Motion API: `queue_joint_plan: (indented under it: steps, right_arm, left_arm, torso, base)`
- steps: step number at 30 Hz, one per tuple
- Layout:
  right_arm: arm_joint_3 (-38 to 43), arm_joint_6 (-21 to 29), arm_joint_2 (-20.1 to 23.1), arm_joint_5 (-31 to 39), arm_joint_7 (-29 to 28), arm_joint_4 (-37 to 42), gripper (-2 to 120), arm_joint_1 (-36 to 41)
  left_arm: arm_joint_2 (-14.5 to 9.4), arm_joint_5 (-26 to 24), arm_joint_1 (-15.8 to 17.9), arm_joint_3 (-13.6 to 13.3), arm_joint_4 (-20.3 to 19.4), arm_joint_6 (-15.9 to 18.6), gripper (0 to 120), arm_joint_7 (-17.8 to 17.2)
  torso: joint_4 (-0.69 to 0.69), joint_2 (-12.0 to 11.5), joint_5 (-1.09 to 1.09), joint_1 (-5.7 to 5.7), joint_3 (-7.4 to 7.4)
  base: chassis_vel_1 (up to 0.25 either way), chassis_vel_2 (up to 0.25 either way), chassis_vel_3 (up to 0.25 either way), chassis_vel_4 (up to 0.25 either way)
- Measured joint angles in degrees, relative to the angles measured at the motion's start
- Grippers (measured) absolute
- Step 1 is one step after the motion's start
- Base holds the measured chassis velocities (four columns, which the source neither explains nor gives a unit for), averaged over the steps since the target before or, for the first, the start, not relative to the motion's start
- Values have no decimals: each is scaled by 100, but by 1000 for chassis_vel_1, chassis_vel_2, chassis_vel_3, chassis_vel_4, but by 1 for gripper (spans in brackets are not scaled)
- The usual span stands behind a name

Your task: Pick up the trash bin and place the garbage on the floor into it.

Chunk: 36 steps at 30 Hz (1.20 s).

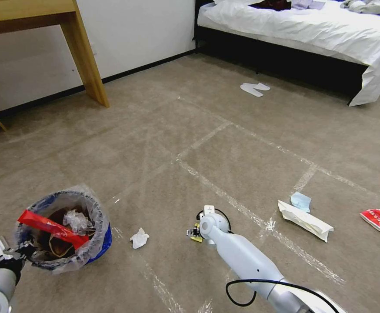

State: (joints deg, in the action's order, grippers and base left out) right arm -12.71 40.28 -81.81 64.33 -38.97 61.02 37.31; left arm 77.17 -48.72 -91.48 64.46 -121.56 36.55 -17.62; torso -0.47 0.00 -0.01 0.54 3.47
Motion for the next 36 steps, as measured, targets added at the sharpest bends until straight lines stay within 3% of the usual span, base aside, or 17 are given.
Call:
queue_joint_plan:
  steps: [3,9,27,32,36]
  right_arm:
    - [0,-82,-39,-134,137,-144,90,-23]
    - [-16,-153,-102,-282,224,-234,85,-31]
    - [-205,-273,-218,-496,421,-420,83,-141]
    - [-202,-294,-230,-549,431,-436,76,-145]
    - [-194,-292,-199,-552,427,-403,63,-145]
  left_arm:
    - [-17,-4,-1,-1,0,-2,0,0]
    - [-21,-6,-9,-4,0,-7,0,-1]
    - [-19,-5,-5,-16,7,-39,0,5]
    - [-21,-4,2,-22,19,-40,0,6]
    - [-22,-1,20,-34,38,-41,0,7]
  torso:
    - [0,0,0,0,0]
    - [-2,0,-2,0,-1]
    - [0,0,0,0,-1]
    - [-1,0,-1,0,-1]
    - [-2,0,-2,-1,-1]
  base:
    - [0,0,0,0]
    - [0,0,0,0]
    - [0,0,0,0]
    - [0,0,0,0]
    - [0,0,0,0]
